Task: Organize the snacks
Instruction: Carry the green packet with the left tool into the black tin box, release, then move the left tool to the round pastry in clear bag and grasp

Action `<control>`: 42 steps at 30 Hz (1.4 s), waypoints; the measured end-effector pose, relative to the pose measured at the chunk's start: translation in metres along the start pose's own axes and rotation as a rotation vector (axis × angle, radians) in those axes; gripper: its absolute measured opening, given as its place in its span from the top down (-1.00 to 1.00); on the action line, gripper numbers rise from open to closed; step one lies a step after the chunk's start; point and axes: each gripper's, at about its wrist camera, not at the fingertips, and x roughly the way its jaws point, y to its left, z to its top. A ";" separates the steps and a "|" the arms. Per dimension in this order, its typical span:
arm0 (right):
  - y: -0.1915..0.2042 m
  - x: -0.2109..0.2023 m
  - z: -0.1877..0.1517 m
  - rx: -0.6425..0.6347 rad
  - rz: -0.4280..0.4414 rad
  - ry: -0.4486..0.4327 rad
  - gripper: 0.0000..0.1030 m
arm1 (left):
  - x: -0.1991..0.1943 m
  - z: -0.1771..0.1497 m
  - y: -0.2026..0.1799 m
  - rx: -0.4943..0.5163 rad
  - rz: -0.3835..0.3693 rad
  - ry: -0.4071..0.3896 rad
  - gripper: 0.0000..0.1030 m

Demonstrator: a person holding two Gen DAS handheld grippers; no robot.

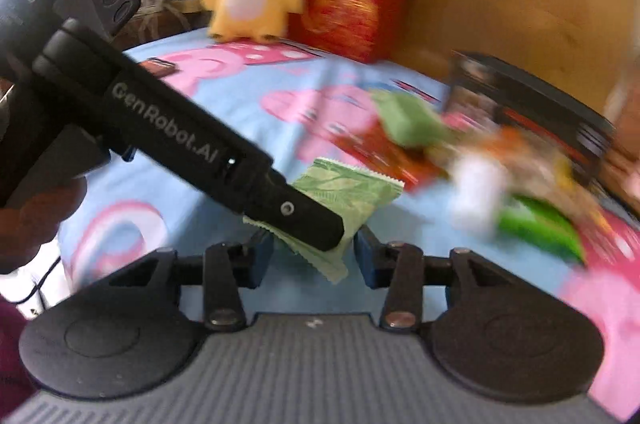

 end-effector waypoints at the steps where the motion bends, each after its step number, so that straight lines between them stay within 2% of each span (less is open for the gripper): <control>1: -0.004 -0.006 -0.006 0.020 -0.012 -0.001 0.09 | 0.002 0.002 -0.008 0.023 -0.002 0.002 0.09; 3: -0.011 -0.015 -0.012 0.047 -0.039 -0.021 0.09 | 0.000 0.011 -0.019 0.047 -0.011 -0.010 0.09; 6: -0.018 -0.025 -0.007 0.061 -0.083 -0.101 0.09 | -0.007 0.038 -0.031 0.078 -0.008 -0.057 0.09; 9: -0.034 -0.027 0.011 0.069 -0.127 -0.196 0.09 | -0.005 0.078 -0.041 0.106 0.000 -0.120 0.08; 13: -0.080 -0.013 0.041 0.091 -0.176 -0.286 0.09 | 0.025 0.148 -0.047 0.123 0.019 -0.167 0.08; 17: -0.134 0.021 0.079 0.142 -0.212 -0.276 0.09 | 0.067 0.199 -0.039 0.106 0.042 -0.164 0.04; 21: -0.173 0.059 0.096 0.173 -0.224 -0.205 0.03 | 0.108 0.222 -0.024 0.066 0.065 -0.125 -0.01; 23: -0.182 0.072 0.093 0.186 -0.231 -0.170 0.01 | 0.113 0.220 -0.017 0.039 0.080 -0.105 -0.01; 24: -0.185 0.073 0.090 0.190 -0.235 -0.168 -0.03 | 0.109 0.216 -0.014 0.030 0.059 -0.110 -0.02; 26: -0.186 0.060 0.084 0.209 -0.239 -0.186 -0.03 | 0.089 0.201 -0.005 0.025 0.010 -0.155 -0.09; 27: -0.185 0.046 0.077 0.239 -0.227 -0.210 -0.03 | 0.079 0.194 0.001 0.015 -0.003 -0.177 -0.23; 30: -0.182 0.012 0.048 0.366 -0.115 -0.258 -0.03 | 0.062 0.170 0.024 -0.074 -0.060 -0.171 -0.26; 34: -0.181 0.014 0.027 0.502 -0.049 -0.195 -0.03 | 0.060 0.143 0.037 -0.147 -0.078 -0.127 -0.26; 36: -0.183 0.031 0.020 0.587 -0.006 -0.130 0.18 | 0.063 0.133 0.035 -0.151 -0.056 -0.106 -0.26; 37: -0.178 0.032 0.019 0.611 0.017 -0.111 0.56 | 0.061 0.129 0.035 -0.154 -0.050 -0.097 -0.26; 38: -0.174 0.032 0.019 0.634 0.049 -0.105 0.61 | 0.059 0.124 0.036 -0.157 -0.049 -0.092 -0.26; 40: -0.164 0.020 0.016 0.646 0.054 -0.127 0.73 | 0.051 0.115 0.035 -0.160 -0.052 -0.095 -0.26; 42: -0.159 -0.002 0.011 0.656 0.013 -0.175 0.75 | 0.047 0.109 0.031 -0.157 -0.061 -0.096 -0.26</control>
